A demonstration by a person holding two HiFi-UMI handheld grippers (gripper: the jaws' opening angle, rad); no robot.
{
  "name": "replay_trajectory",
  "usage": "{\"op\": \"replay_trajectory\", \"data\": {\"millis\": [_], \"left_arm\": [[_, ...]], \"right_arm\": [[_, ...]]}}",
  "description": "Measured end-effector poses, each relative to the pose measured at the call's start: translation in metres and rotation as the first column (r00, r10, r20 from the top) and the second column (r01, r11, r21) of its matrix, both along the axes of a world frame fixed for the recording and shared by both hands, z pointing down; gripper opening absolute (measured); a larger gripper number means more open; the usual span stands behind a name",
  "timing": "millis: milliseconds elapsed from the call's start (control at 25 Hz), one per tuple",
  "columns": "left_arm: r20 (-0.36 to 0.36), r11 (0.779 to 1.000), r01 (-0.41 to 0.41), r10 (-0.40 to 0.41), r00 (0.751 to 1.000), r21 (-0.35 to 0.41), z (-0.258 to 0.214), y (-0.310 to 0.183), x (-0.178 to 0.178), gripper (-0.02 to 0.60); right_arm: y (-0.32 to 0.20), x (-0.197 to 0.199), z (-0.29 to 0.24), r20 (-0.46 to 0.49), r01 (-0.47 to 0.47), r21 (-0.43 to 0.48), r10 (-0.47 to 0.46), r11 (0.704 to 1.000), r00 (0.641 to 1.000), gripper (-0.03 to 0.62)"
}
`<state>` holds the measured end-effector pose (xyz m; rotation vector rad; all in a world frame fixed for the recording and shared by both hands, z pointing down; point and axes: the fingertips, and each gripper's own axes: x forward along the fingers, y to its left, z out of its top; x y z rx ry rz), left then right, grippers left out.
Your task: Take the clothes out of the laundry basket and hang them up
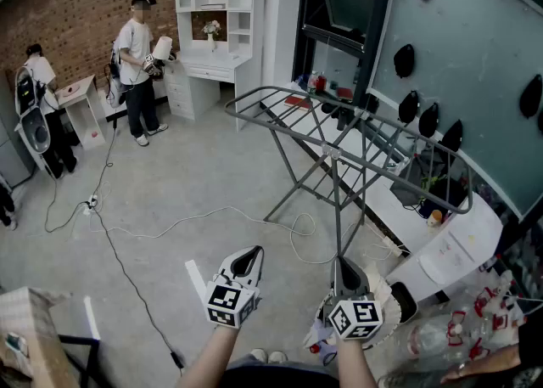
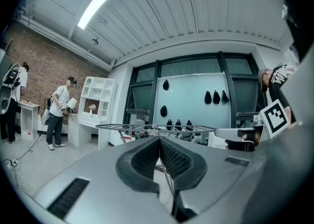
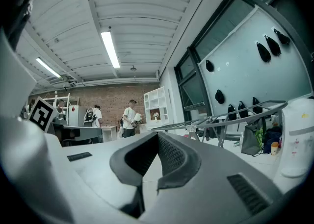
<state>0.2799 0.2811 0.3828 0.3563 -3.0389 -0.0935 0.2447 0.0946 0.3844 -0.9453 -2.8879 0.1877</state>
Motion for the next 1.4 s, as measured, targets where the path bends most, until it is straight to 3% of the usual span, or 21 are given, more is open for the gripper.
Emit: {"op": "replay_trajectory", "data": {"millis": [560,920,1000,1120,1400], "left_arm": [[-0.010,1.000,-0.025,0.025,1.000,0.017,0.004,-0.003,-0.002,0.021],[0.006,0.992,-0.094,0.094,0.996,0.090,0.004,-0.012,-0.003,0.042],[0.005,0.990,-0.100,0.100,0.995,0.104,0.004,-0.013,-0.005,0.121],[0.003,0.988,-0.099,0.100,0.995,0.116,0.006,-0.012,-0.008,0.158],[0.008,0.986,-0.113,0.113,0.994,0.125,0.007,-0.010,-0.016,0.190]], "right_arm": [[0.002,0.000,0.006,-0.041,0.020,-0.048,-0.022,0.999,0.999,0.002],[0.000,0.002,0.008,-0.047,0.021,-0.063,-0.024,0.998,0.999,0.002],[-0.002,0.000,0.008,-0.051,0.016,-0.070,-0.020,0.997,0.998,0.079],[-0.006,-0.002,0.010,-0.063,0.003,-0.085,-0.008,0.996,0.998,0.149],[-0.012,-0.010,0.014,-0.077,-0.028,-0.104,0.020,0.994,0.997,0.213]]}}
